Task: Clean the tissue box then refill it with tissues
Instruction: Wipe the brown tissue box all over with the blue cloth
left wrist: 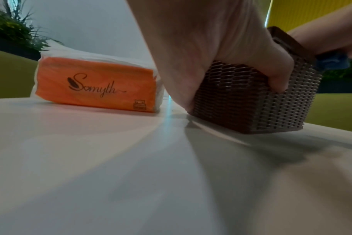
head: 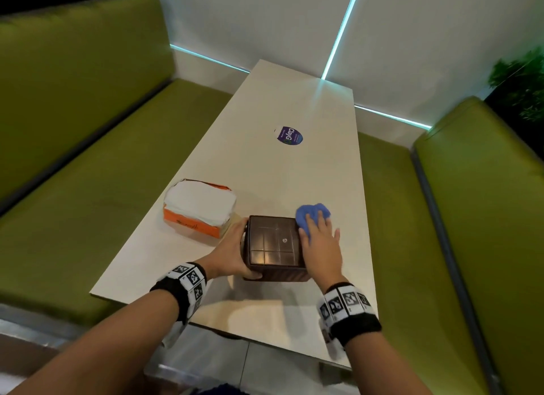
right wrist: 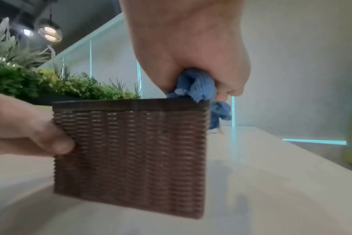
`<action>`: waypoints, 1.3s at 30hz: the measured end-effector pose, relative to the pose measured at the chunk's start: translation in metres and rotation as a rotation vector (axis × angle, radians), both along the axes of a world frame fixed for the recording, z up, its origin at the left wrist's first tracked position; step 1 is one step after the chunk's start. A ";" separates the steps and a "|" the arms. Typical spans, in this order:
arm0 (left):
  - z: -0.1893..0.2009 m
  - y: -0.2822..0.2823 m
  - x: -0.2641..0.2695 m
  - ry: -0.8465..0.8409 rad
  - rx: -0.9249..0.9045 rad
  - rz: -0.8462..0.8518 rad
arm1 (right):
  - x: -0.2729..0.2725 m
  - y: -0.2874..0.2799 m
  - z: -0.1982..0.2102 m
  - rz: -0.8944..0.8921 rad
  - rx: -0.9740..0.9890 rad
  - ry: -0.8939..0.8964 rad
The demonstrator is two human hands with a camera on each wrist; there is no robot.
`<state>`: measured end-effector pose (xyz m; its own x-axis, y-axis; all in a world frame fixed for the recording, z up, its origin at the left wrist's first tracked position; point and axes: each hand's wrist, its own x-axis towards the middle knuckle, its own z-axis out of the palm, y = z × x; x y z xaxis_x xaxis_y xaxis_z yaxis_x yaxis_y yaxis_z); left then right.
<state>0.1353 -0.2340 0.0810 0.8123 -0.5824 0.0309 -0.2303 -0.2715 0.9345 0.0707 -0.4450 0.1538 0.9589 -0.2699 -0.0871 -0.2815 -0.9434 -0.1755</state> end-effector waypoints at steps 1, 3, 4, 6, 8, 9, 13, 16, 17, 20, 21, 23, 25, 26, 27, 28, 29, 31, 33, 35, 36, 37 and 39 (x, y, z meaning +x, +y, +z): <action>0.000 0.000 0.000 -0.010 -0.011 -0.003 | -0.009 -0.001 -0.001 -0.018 0.023 0.010; -0.002 -0.001 -0.001 -0.010 -0.010 -0.010 | -0.029 0.018 -0.007 -0.011 0.026 -0.008; -0.001 -0.002 -0.001 0.000 -0.012 -0.013 | -0.039 0.035 -0.009 0.011 -0.003 -0.060; 0.002 -0.002 -0.002 -0.022 -0.035 -0.006 | -0.049 0.074 -0.013 0.075 0.013 -0.129; 0.002 -0.001 -0.002 0.000 -0.039 -0.021 | -0.046 0.103 -0.014 0.190 0.078 -0.126; 0.004 0.000 -0.003 0.028 -0.054 -0.012 | -0.040 0.111 -0.011 0.238 0.112 -0.095; -0.001 0.000 -0.002 0.009 -0.033 0.018 | 0.000 0.081 0.001 0.232 0.021 -0.026; -0.003 -0.002 -0.001 0.030 -0.023 0.019 | 0.011 0.028 0.006 0.043 -0.022 0.015; -0.001 -0.001 -0.001 0.025 -0.019 0.019 | 0.007 0.014 0.005 -0.010 -0.017 0.015; -0.006 -0.002 -0.001 0.012 -0.004 0.041 | -0.022 0.005 0.001 -0.107 0.042 0.021; -0.004 -0.002 -0.003 -0.005 -0.001 0.040 | -0.033 0.014 -0.002 -0.102 0.052 0.005; -0.003 -0.003 -0.002 -0.012 0.002 0.042 | -0.053 0.048 -0.007 -0.031 0.024 -0.032; -0.003 -0.003 -0.002 -0.027 -0.004 0.033 | -0.054 0.085 -0.011 0.053 0.031 -0.054; -0.002 -0.002 -0.003 -0.030 -0.001 0.016 | -0.050 0.099 -0.012 0.099 0.045 -0.034; -0.002 -0.001 -0.003 -0.035 -0.001 0.007 | -0.043 0.109 -0.011 0.141 0.062 -0.067; -0.003 -0.001 -0.002 -0.034 -0.005 0.009 | -0.035 0.111 -0.006 0.186 0.094 -0.048; -0.003 -0.001 -0.001 -0.040 -0.011 0.014 | -0.024 0.108 -0.002 0.241 0.078 -0.056; -0.001 -0.002 -0.002 -0.025 -0.009 0.039 | -0.004 0.085 0.001 0.237 0.045 -0.005; -0.001 -0.004 -0.001 -0.029 -0.002 0.053 | 0.007 0.053 0.003 0.140 0.007 0.001; -0.004 -0.005 -0.001 -0.012 0.000 0.064 | 0.005 0.025 0.002 0.016 0.028 -0.016; -0.005 -0.005 -0.002 -0.009 0.002 0.069 | 0.000 0.020 0.001 -0.018 0.038 -0.011; -0.003 -0.006 -0.002 -0.016 -0.003 0.073 | -0.009 0.024 -0.002 -0.041 0.043 -0.008; -0.003 -0.006 -0.002 0.004 -0.009 0.080 | -0.027 0.057 -0.008 -0.040 -0.032 -0.009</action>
